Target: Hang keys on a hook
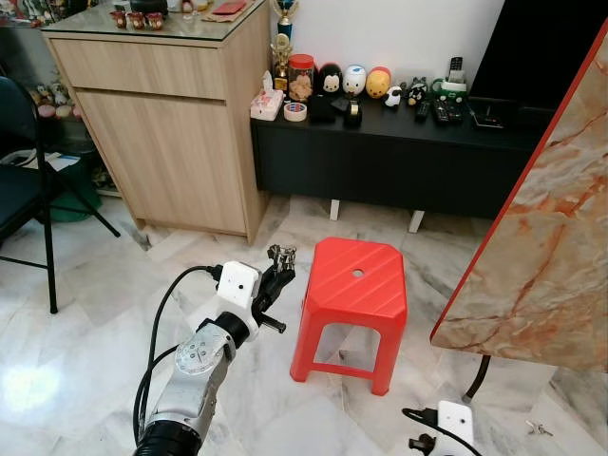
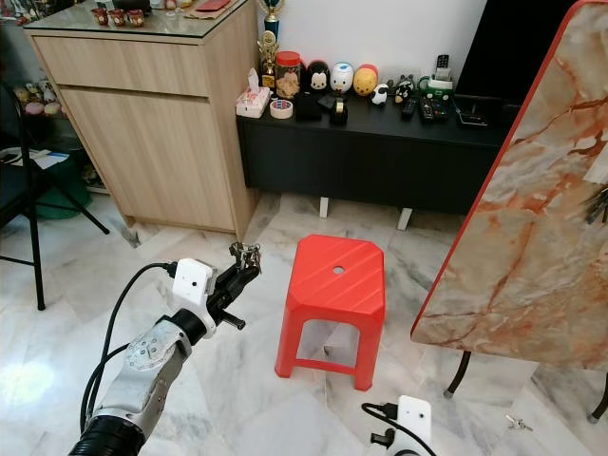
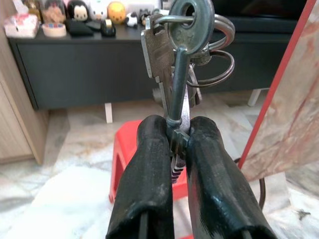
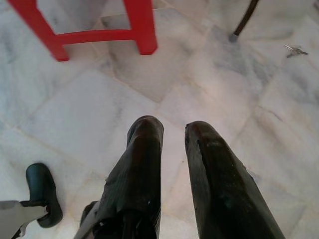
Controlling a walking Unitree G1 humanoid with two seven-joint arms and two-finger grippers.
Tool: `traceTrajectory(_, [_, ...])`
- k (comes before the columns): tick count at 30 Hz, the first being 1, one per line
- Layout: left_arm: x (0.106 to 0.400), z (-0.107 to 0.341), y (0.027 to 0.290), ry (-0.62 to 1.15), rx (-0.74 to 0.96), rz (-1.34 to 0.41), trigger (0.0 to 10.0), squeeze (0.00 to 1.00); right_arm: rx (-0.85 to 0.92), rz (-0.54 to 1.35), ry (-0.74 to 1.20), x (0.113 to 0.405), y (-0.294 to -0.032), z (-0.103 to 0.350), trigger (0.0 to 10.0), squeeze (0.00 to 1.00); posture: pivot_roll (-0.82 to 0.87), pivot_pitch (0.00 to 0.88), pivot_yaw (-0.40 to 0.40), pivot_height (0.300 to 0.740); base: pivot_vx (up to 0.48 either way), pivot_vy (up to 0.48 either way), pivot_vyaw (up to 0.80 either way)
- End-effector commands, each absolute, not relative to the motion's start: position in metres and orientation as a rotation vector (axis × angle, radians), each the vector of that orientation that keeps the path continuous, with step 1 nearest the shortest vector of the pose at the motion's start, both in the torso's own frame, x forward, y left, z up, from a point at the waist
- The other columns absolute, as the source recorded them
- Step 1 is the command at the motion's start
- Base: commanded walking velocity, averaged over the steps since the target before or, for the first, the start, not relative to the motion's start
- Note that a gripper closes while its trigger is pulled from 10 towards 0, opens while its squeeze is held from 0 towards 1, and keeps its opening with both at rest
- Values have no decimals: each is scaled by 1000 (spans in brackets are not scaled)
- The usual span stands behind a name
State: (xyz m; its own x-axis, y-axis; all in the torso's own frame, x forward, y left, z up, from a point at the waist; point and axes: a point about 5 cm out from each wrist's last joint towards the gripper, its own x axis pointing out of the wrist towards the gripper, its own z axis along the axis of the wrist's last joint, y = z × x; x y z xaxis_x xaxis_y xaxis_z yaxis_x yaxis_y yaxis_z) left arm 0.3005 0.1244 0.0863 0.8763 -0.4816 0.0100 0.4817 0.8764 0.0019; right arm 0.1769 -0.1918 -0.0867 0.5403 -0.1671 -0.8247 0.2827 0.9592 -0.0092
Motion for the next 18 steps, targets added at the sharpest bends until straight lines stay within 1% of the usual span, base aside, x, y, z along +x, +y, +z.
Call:
traceTrajectory(1, [299,91,119,-28,12,-535,10000,0,152,-305,976,170,-196,-89,10000,0,16,30,-42,740,0,0,0])
traceTrajectory(18, [299,92,120,-30,13,-529,10000,0,158,-310,977,169,-197,-90,10000,0,20,29,-42,740,0,-270,0])
